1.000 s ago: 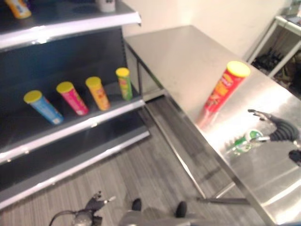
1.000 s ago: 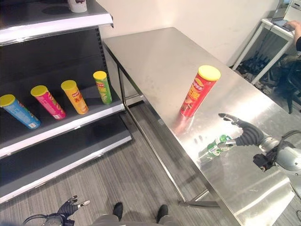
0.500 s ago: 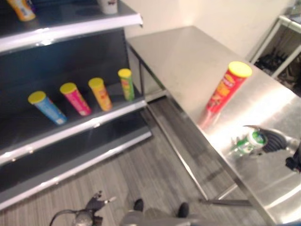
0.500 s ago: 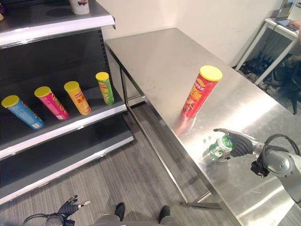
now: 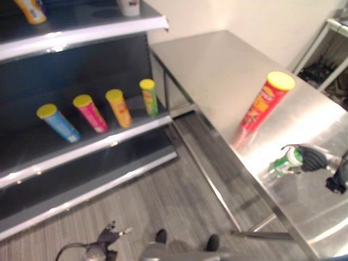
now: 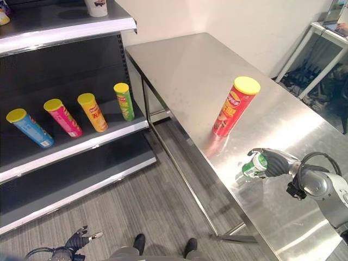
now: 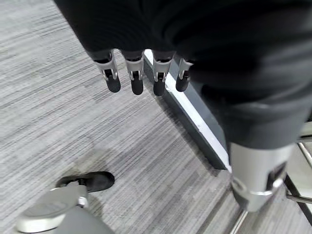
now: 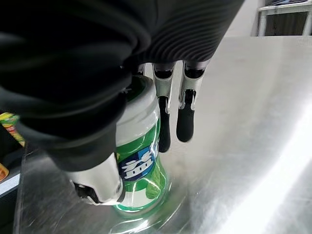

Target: Put the goods on the table back onto the shelves and tidy them up.

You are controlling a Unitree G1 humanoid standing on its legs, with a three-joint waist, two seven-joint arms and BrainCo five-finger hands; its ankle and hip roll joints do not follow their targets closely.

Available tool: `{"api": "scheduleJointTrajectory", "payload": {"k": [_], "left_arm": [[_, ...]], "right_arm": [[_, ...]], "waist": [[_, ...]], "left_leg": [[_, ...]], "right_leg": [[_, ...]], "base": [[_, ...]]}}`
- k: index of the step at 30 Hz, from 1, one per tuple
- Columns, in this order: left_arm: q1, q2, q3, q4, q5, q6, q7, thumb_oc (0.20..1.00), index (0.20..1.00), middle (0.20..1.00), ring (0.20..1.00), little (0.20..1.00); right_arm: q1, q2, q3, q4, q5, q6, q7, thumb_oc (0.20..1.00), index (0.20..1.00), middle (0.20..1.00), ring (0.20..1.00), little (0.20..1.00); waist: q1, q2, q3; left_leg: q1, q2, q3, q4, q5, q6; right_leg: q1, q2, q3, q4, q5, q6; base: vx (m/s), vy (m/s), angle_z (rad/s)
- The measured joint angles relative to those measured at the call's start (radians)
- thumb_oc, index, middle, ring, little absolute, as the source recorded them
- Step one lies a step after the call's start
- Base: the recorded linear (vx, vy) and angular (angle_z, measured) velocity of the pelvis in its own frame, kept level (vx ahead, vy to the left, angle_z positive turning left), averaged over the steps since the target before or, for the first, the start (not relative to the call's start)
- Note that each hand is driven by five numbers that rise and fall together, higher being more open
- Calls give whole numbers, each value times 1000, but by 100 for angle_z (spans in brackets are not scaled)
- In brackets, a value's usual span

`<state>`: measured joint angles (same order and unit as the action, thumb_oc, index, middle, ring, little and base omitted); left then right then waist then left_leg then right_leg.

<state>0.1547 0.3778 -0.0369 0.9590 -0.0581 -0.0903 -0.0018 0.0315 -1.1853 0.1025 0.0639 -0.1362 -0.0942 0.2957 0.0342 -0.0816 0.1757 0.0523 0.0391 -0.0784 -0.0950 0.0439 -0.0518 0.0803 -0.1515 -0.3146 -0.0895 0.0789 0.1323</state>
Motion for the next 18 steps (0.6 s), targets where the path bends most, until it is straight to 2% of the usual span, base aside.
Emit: {"api": "scheduleJointTrajectory", "payload": {"k": [4, 8, 11, 13, 14, 15, 17, 18], "left_arm": [[-10, -1, 0, 2, 0, 0, 5, 1000, 1000, 1000, 1000, 1000], [-11, -3, 7, -2, -1, -3, 13, 1000, 1000, 1000, 1000, 1000], [-10, -6, 8, 5, -2, -3, 17, 1000, 1000, 1000, 1000, 1000], [-18, -17, 8, 25, -4, -4, 20, 1000, 1000, 1000, 1000, 1000], [-29, -25, 18, 37, -6, -8, 23, 1000, 1000, 1000, 1000, 1000], [-39, -38, 9, 34, -10, -10, 25, 1000, 1000, 1000, 1000, 1000], [-55, -54, 4, 29, -14, -11, 32, 1000, 1000, 1000, 1000, 1000], [-54, -61, -5, 22, -26, -14, 33, 1000, 1000, 1000, 1000, 1000]], "right_arm": [[-40, 1, 16, -66, 29, -2, 1, 200, 200, 200, 200, 200], [-164, 13, 46, -159, 141, -23, -7, 200, 200, 200, 200, 200], [-254, 57, 48, -216, 202, -32, -31, 200, 200, 200, 200, 200], [-311, 69, 51, -241, 230, -56, -49, 200, 200, 200, 200, 200], [-355, 91, 62, -228, 237, -66, -72, 200, 200, 200, 200, 200], [-385, 99, 66, -228, 237, -72, -97, 200, 200, 200, 200, 200], [-420, 117, 76, -208, 235, -75, -136, 200, 200, 200, 200, 200], [-430, 126, 78, -198, 235, -77, -149, 200, 200, 200, 200, 200]], "waist": [[0, 7, 4], [3, 18, 10], [18, 22, 12], [43, 26, 14], [51, 27, 15], [78, 30, 18], [97, 38, 25], [120, 41, 27]], "left_leg": [[1, 0, 2, 1, 3, 4], [0, 3, -3, 5, 6, 2], [-6, 7, -22, 5, 10, -4], [-13, 10, -29, 6, 16, -10], [-17, 11, -55, 9, 20, -16], [-28, 12, -88, 8, 28, -25], [-56, 12, -176, 7, 48, -39], [-66, 17, -191, 6, 52, -44]], "right_leg": [[-1, 0, -1, 0, 0, 0], [2, 3, -1, 0, 0, 0], [2, 10, -1, 0, -2, 0], [4, 20, -10, 1, -5, -5], [15, 26, -27, -1, -10, -6], [25, 34, -52, 0, -20, -12], [44, 57, -68, -1, -59, -8], [45, 66, -85, -1, -63, -13]], "base": [[-30, -27, -1], [-37, -82, 2], [-26, -141, 10], [-25, -142, 21], [-20, -149, 66], [-22, -196, 90], [-28, -154, 113], [-28, -62, 120]]}}
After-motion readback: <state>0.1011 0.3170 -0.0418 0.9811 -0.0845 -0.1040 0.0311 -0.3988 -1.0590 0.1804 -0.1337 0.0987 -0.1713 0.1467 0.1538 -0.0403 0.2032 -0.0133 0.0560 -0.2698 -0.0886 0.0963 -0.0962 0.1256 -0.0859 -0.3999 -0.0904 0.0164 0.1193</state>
